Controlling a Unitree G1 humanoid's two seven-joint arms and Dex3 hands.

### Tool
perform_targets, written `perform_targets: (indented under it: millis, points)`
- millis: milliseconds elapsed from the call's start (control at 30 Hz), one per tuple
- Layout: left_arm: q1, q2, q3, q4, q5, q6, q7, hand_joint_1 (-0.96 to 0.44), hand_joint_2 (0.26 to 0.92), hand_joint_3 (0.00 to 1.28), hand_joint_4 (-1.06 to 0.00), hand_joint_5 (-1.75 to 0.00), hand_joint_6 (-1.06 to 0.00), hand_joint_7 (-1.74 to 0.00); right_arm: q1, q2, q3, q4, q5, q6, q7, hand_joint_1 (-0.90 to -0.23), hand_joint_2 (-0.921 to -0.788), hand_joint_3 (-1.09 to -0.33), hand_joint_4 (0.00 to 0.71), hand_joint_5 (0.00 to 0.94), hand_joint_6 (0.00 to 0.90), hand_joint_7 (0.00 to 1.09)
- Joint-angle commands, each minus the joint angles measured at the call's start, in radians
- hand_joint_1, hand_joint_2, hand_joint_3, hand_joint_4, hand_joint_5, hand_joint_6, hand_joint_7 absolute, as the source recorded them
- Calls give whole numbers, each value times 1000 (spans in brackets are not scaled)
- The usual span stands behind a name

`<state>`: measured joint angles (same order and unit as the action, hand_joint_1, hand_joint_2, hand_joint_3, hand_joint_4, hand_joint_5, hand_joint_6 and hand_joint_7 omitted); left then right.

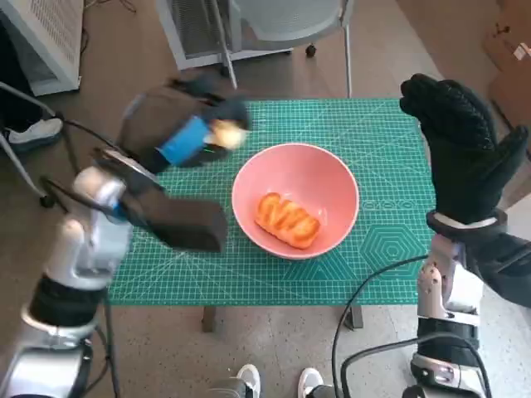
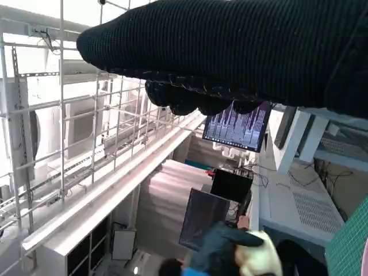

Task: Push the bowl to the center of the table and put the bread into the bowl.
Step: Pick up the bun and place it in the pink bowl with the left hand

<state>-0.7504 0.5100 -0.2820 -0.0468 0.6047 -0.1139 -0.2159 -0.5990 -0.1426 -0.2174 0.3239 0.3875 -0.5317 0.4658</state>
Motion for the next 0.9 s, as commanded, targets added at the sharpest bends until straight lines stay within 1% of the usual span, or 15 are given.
perform_targets:
  millis: [33, 167, 267, 333, 567, 633, 667, 700, 733, 767, 800, 833, 900]
  points:
    - [-5, -41, -45, 31, -3, -30, -36, 1, 920, 54, -719, -1053, -631, -1234, 14, 2, 3, 13, 10, 9, 12, -473, -921, -540, 391, 5, 434, 5]
    - [-20, -70, -77, 92, 9, -59, -52, 1, 920, 57, -716, -1072, -626, -1225, 21, 0, 1, 9, 15, 9, 17, -473, -921, -540, 391, 4, 434, 5]
    - [-30, -87, -93, 133, 19, -76, -56, 1, 920, 41, -735, -1072, -639, -1191, 25, -1, 0, 5, 17, 8, 20, -473, -921, -541, 391, 4, 434, 5]
    - [-36, -98, -101, 164, 22, -80, -62, 1, 913, 22, -776, -1043, -674, -1138, 30, -3, -2, 0, 21, 9, 22, -473, -921, -541, 389, 3, 435, 5]
    - [-53, -138, -106, 292, 10, -88, -56, 1, 920, 33, -749, -1117, -650, -1118, 44, -10, -7, -20, 20, 10, 19, -473, -921, -540, 383, 0, 435, 5]
    - [-53, -145, -106, 312, 17, -78, -53, 0, 920, 104, -664, -1191, -566, -1217, 47, -12, -8, -23, 20, 10, 18, -473, -921, -540, 383, 1, 435, 5]
    - [-52, -149, -106, 317, 19, -67, -58, -1, 920, 115, -651, -1201, -554, -1232, 48, -12, -9, -25, 19, 9, 17, -473, -921, -540, 383, 1, 435, 5]
    - [-49, -151, -105, 320, 21, -56, -61, -72, 897, 98, -582, -946, -503, -990, 50, -13, -9, -28, 17, 9, 15, -473, -921, -540, 384, 1, 435, 5]
    - [-46, -152, -105, 321, 23, -48, -63, -170, 892, 68, -514, -654, -448, -742, 52, -13, -10, -31, 16, 9, 13, -474, -921, -540, 384, 2, 435, 5]
    - [-45, -153, -104, 321, 24, -43, -64, -204, 891, 55, -498, -536, -435, -641, 53, -13, -10, -34, 15, 10, 11, -474, -921, -540, 385, 2, 434, 5]
    - [-42, -152, -104, 320, 26, -42, -61, -254, 891, 36, -480, -355, -422, -484, 53, -13, -10, -37, 14, 11, 9, -475, -921, -539, 385, 2, 434, 5]
    - [-39, -150, -102, 318, 28, -44, -55, -321, 894, 25, -443, -228, -396, -373, 53, -13, -11, -39, 12, 11, 7, -475, -921, -539, 386, 2, 434, 5]
    - [-34, -147, -101, 315, 29, -46, -48, -414, 901, 17, -389, -117, -362, -270, 55, -12, -11, -42, 11, 13, 5, -476, -921, -539, 387, 2, 434, 4]
